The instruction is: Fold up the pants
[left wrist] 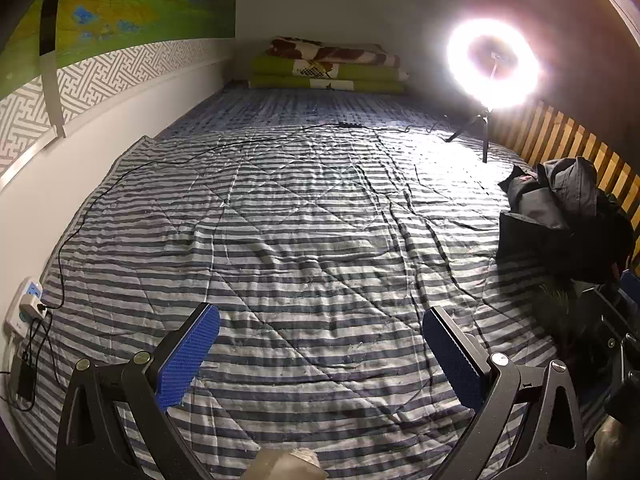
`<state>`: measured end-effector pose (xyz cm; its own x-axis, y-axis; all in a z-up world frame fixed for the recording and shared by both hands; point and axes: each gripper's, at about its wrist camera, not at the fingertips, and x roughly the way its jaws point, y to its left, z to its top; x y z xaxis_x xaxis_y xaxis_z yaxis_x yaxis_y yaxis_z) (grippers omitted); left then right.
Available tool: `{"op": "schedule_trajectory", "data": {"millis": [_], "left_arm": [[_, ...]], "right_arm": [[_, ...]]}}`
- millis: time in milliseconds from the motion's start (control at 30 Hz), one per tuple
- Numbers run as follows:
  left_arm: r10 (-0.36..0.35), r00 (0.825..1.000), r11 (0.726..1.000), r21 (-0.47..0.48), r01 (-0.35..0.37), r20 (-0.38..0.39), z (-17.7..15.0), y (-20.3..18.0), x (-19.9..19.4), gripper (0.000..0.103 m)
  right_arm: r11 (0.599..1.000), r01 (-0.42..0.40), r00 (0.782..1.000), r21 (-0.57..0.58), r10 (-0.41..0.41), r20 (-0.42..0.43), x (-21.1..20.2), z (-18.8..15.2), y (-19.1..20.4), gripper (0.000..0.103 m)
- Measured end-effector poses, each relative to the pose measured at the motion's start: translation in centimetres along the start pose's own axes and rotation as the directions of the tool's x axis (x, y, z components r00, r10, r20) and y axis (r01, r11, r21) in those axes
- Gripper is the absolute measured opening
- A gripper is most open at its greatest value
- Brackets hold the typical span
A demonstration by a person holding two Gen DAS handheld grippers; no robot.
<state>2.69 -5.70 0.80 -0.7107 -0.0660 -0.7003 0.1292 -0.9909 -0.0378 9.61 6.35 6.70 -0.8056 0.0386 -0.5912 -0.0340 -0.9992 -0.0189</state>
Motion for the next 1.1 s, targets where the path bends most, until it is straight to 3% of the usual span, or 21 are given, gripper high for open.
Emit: {"op": "schedule_trajectory", "data": {"millis": [1100], "left_arm": [[-0.01, 1.0, 1.0, 0.014, 0.011, -0.025, -0.5, 0.4, 2.1, 0.103]], "right_arm": [[0.999, -0.025, 0.999, 0.023, 0.026, -0.041, 1.2, -0.3, -0.5, 0.102]]}}
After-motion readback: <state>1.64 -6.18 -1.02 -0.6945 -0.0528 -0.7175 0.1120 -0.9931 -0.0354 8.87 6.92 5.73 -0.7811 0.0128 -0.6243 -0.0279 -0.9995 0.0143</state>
